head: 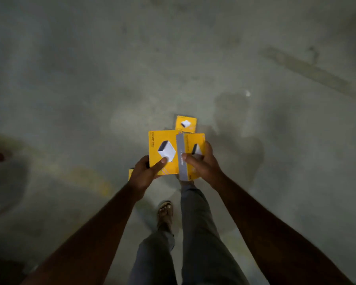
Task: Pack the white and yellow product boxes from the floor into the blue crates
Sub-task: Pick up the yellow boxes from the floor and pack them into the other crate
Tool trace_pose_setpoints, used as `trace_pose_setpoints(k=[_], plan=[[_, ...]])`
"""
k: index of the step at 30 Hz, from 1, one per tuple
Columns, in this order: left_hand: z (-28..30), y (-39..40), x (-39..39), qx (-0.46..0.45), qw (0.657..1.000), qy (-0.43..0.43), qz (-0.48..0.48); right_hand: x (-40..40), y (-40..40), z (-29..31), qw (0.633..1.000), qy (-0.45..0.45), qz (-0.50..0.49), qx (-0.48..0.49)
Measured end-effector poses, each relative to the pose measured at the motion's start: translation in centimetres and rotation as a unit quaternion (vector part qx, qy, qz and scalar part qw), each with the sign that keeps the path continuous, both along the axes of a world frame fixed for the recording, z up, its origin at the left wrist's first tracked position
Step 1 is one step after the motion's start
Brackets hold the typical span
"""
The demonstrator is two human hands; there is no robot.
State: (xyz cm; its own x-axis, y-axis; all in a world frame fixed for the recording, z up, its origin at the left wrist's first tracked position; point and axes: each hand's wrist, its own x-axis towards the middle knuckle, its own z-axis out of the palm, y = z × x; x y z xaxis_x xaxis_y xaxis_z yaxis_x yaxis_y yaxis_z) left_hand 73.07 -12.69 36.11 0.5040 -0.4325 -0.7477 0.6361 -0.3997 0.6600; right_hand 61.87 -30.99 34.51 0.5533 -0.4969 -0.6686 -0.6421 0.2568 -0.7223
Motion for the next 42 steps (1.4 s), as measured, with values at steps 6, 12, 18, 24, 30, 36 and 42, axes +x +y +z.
trace_pose_setpoints(k=[6, 12, 18, 24, 30, 36, 42], plan=[[15.0, -2.7, -9.4, -0.052, 0.99, -0.046, -0.119, -13.4, 1.3, 16.4, 0.983, -0.051, -0.159, -0.076], [22.3, -7.5, -23.0, -0.101, 0.944, -0.049, -0.311, -32.3, 3.8, 25.4, 0.917, -0.075, -0.361, -0.151], [24.4, -12.4, -41.8, -0.113, 0.875, -0.04, -0.47, -53.0, 7.6, 26.8, 0.814, -0.105, -0.556, -0.136], [25.3, -14.1, -65.1, -0.132, 0.79, -0.017, -0.598, -75.3, 13.0, 27.3, 0.715, -0.094, -0.68, -0.133], [27.6, -13.7, -85.6, -0.166, 0.7, 0.032, -0.694, -93.9, 18.8, 30.4, 0.588, -0.11, -0.781, -0.179], [30.1, -13.1, -101.9, -0.202, 0.628, 0.052, -0.75, -105.8, 23.1, 33.4, 0.482, -0.123, -0.837, -0.228], [31.3, -13.6, -116.0, -0.238, 0.591, 0.073, -0.767, -116.4, 25.0, 34.5, 0.377, -0.131, -0.882, -0.252]])
